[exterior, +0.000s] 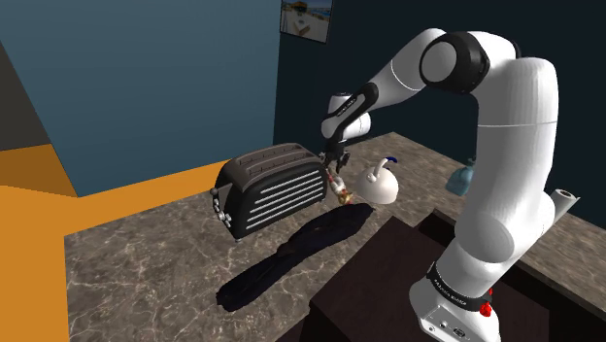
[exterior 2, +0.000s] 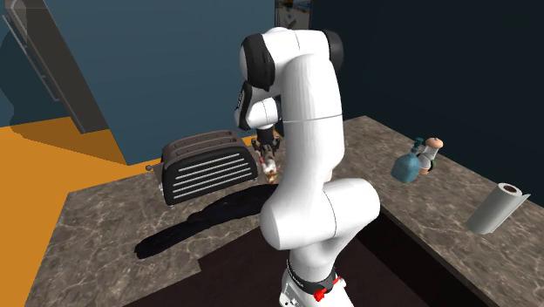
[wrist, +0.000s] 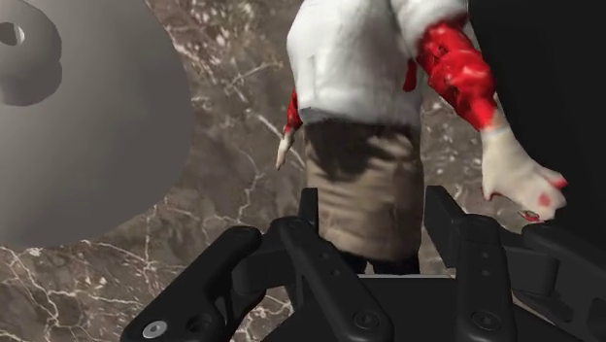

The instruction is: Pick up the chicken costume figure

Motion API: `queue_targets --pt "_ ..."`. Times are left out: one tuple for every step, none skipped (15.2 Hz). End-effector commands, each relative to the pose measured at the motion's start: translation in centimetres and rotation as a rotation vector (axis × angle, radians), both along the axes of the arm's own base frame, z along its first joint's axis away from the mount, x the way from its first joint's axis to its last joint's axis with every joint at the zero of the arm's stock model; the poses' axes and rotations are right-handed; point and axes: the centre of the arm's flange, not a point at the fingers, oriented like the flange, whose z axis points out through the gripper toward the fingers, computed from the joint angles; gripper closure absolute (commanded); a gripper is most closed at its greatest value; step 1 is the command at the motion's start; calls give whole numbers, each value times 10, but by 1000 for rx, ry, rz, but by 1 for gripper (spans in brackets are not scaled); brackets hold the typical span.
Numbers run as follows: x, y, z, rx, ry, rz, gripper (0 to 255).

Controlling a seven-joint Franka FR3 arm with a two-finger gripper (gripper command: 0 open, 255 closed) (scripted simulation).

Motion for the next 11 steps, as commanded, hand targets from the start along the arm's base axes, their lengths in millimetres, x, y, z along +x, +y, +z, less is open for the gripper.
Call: queue_targets --pt "0 0 10 1 1 0 255" --pt "0 0 15 1 1 0 255" --pt "0 0 21 1 1 0 255" --pt "0 0 26 1 1 0 255" --pt "0 0 31 1 1 0 255" --pt "0 0 37 1 1 0 255" --pt "0 0 42 1 1 0 255" --pt "0 0 47 1 1 0 255" --pt "0 0 52 1 1 0 255" --pt "0 0 58 1 1 0 255" --pt "0 0 58 1 1 0 255"
